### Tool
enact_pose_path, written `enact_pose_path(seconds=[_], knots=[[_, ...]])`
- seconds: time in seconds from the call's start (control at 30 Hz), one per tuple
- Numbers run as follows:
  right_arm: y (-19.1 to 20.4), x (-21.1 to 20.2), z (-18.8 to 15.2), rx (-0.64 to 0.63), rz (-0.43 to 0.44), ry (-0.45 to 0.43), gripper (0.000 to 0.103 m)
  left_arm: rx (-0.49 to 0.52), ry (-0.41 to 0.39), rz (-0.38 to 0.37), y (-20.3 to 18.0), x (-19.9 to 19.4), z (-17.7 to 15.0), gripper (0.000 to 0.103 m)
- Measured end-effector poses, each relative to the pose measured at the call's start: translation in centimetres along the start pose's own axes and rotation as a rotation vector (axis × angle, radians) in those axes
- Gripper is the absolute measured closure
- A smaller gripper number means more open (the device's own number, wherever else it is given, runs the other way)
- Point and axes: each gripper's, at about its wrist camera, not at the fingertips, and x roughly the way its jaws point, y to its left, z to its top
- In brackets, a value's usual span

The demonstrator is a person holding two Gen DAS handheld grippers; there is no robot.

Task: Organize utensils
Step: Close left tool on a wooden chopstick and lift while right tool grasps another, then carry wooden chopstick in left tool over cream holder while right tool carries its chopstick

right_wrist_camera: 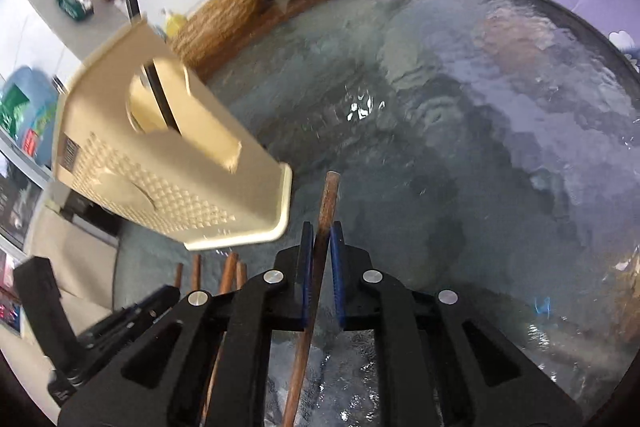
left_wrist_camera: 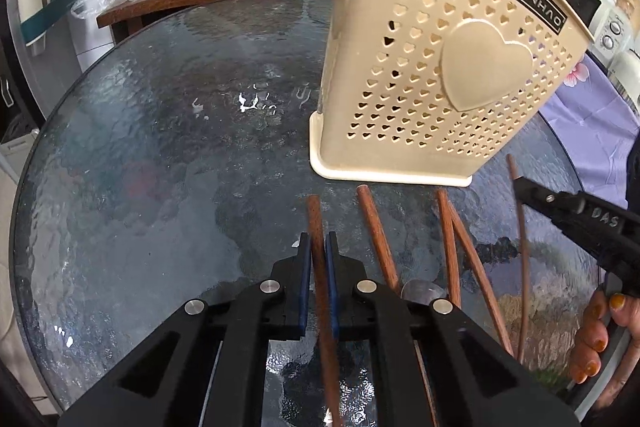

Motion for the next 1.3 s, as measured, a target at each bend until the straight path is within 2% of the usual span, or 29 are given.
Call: enact_pose_path(seconds=[0.27,0.53,1.03,1.3], knots=[[-0.4,-2.7,1.0,0.019,0.059,-0.081,0.094,-0.022,-0.015,-0.024,0.3,-0.3,0.3,0.096],[0.4,-5.3,1.3,-0.042,0.084,-0.173,0.094,-0.034,-0.063,-0.048,0.3,-2.3,0.9,0.096],[5.2,-11.8,0.5,-0.244,0.112,-0.321,0.095,0.013,-0.285,-0.076,-1.1,-10.6,1.6,0.096],[6.5,-14.5,0.2,-0.297,0.140,-0.345,0.095,0.031,-0.342,-0.098,-1.7,-13.1,1.5,0.096]])
